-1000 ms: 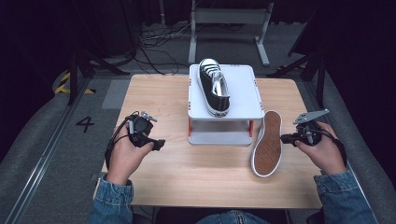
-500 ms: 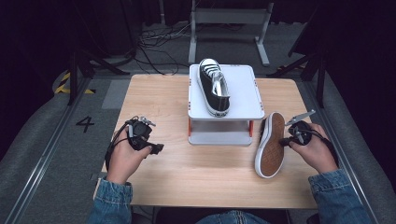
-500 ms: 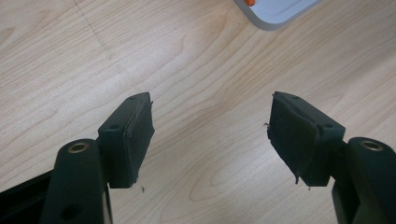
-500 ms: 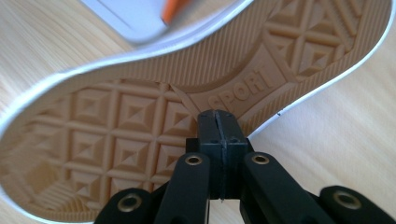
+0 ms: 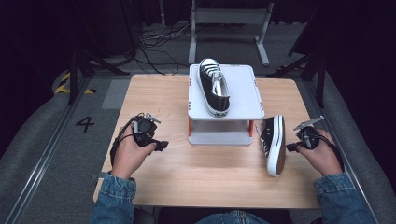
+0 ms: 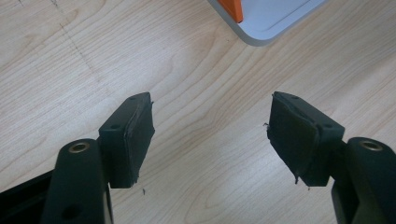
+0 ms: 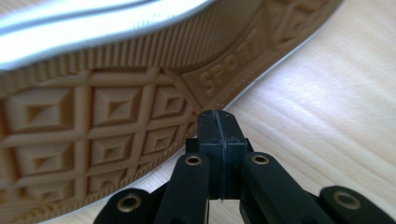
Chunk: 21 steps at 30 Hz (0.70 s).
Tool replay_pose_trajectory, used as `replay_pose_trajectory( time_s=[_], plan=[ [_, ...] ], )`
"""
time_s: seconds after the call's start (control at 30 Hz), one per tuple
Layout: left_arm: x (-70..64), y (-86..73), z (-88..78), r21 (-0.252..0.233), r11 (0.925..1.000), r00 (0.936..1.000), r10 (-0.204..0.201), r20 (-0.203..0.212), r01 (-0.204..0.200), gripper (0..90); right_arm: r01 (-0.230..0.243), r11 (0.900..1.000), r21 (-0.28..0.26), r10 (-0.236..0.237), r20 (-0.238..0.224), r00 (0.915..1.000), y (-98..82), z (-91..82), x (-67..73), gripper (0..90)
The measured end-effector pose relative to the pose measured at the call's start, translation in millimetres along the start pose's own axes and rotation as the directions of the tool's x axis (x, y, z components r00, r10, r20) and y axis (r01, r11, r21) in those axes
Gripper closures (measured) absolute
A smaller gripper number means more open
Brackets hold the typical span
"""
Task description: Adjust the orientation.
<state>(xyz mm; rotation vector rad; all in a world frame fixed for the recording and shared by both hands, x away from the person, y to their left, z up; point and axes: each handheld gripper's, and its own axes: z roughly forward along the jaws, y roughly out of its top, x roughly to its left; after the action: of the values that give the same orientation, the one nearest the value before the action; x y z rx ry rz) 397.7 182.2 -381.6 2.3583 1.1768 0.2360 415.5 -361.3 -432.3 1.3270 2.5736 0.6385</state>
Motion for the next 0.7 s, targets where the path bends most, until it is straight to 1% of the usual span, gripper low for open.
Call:
replay_pose_trajectory(
  time_s=[0.03, 0.07, 0.1, 0.17, 0.2, 0.27, 0.33, 0.4, 0.43, 0.47, 0.5, 0.57, 0.6, 0.7],
  plan=[
    [0.0, -0.6, -0.3, 0.000, 1.0000, 1.0000, -0.009, -0.001, 0.009, 31.7, -0.001, 1.000, -0.006, 0.001, 0.005, 1.0000, 0.6, -4.8, 0.0, 90.0],
    [0.0, -0.6, -0.3, 0.000, 1.0000, 1.0000, -0.009, -0.001, 0.009, 31.6, -0.001, 1.000, -0.006, 0.001, 0.005, 1.0000, 0.6, -4.8, 0.0, 90.0],
    [0.7, -1.4, -1.1, -0.003, 1.0000, 1.0000, -0.007, -0.006, 0.007, 31.6, 0.012, 0.999, -0.052, -0.011, 0.013, 0.9999, 4.3, -21.6, 4.2, 90.0],
    [0.0, -3.0, -1.9, -0.003, 0.9999, 0.9999, -0.011, -0.009, 0.010, 31.6, 0.030, 0.996, -0.088, -0.029, 0.011, 0.9995, 8.2, -33.0, 9.8, 90.0],
    [-0.2, -3.8, -2.1, -0.004, 1.0000, 0.9999, -0.008, -0.011, 0.008, 31.6, 0.049, 0.992, -0.114, -0.048, 0.011, 0.9988, 12.3, -41.6, 15.6, 90.0],
    [-0.5, -7.4, -3.6, -0.002, 1.0000, 0.9999, -0.010, -0.010, 0.010, 31.6, 0.075, 0.986, -0.147, -0.075, 0.006, 0.9972, 18.8, -51.4, 23.9, 90.0],
    [-0.4, -11.5, -5.1, 0.003, 0.9998, 0.9997, -0.019, -0.015, 0.019, 31.4, 0.108, 0.978, -0.179, -0.111, -0.009, 0.9937, 28.0, -57.1, 34.0, 90.0],
    [0.2, -13.2, -5.7, 0.004, 0.9998, 0.9996, -0.018, -0.020, 0.018, 31.3, 0.133, 0.975, -0.177, -0.138, -0.017, 0.9903, 34.8, -54.9, 41.1, 90.0],
    [0.5, -15.5, -6.3, 0.005, 0.9996, 0.9995, -0.027, -0.017, 0.027, 31.3, 0.145, 0.975, -0.169, -0.151, -0.024, 0.9882, 38.1, -51.3, 44.0, 90.0],
    [1.2, -18.4, -7.8, 0.010, 0.9993, 0.9991, -0.036, -0.024, 0.036, 31.3, 0.145, 0.975, -0.169, -0.151, -0.024, 0.9882, 38.1, -51.3, 44.0, 90.0],
    [1.6, -20.1, -8.3, 0.010, 0.9992, 0.9989, -0.039, -0.027, 0.039, 31.3, 0.164, 0.976, -0.144, -0.170, -0.030, 0.9851, 41.7, -44.8, 47.1, 90.0],
    [1.9, -22.6, -8.6, 0.020, 0.9993, 0.9992, -0.031, -0.027, 0.031, 31.7, 0.190, 0.976, -0.108, -0.193, -0.024, 0.9808, 43.6, -38.4, 49.9, 90.0],
    [1.6, -22.8, -8.3, 0.023, 0.9992, 0.9992, -0.031, -0.026, 0.032, 32.2, 0.191, 0.976, -0.107, -0.195, -0.026, 0.9805, 43.8, -38.4, 50.4, 90.0],
    [1.3, -21.2, -6.6, 0.020, 0.9995, 0.9994, -0.025, -0.023, 0.026, 32.2, 0.185, 0.978, -0.097, -0.187, -0.009, 0.9824, 41.3, -41.9, 48.2, 90.0]
  ],
)
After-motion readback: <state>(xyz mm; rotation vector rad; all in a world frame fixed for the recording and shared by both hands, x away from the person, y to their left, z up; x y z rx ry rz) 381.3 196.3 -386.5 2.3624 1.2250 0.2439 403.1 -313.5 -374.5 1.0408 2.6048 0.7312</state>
